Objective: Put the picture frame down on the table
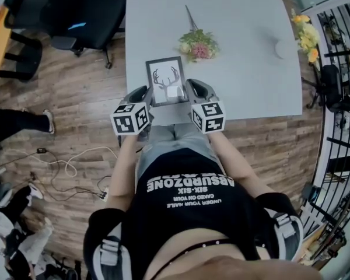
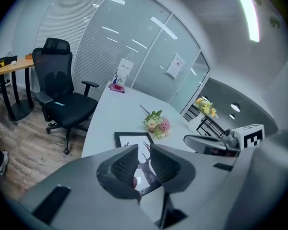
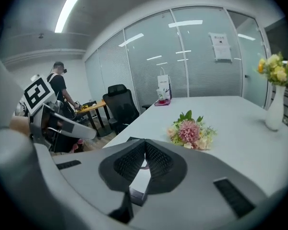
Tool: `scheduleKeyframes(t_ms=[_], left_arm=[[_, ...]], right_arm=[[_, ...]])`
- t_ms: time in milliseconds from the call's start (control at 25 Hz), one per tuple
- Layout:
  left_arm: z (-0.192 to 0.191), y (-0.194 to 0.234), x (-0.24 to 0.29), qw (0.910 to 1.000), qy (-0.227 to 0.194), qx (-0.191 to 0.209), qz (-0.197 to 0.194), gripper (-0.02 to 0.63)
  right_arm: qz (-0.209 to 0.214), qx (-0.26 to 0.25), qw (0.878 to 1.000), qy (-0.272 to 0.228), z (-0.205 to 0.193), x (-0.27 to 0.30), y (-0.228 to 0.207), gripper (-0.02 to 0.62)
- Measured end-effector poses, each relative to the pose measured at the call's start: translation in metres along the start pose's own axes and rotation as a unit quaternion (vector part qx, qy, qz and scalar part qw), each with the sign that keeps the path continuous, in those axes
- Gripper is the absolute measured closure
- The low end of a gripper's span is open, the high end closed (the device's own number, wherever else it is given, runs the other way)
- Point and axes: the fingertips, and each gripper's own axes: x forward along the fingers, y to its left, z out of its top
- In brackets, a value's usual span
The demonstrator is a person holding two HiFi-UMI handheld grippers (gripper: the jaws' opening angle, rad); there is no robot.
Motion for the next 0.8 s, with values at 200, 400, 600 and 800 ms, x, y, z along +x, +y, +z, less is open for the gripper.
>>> scheduleKeyframes(t_ms=[200, 400, 600, 800], left_arm=[[0.014, -0.027, -0.019, 0.9986, -0.031, 0.041, -0.011, 0.591], [0.019, -0.053, -0.035, 0.9957, -0.046, 0.076, -0.026, 0.591], [0.009, -0.06, -0.042, 0.9969, -0.041, 0.048, -0.046, 0.591], [0.004, -0.058, -0.047, 0.9971, -0.038, 0.051, -0.041, 0.591]], right_arm=[[0.008, -0.045, 0.999, -0.028, 0.018, -0.027, 0.014, 0.578], [0.023, -0.044, 0.998, -0.044, 0.029, -0.05, 0.025, 0.58], [0.044, -0.039, 0.998, -0.031, 0.021, -0.056, 0.034, 0.58], [0.045, -0.041, 0.998, -0.028, 0.019, -0.058, 0.038, 0.58]])
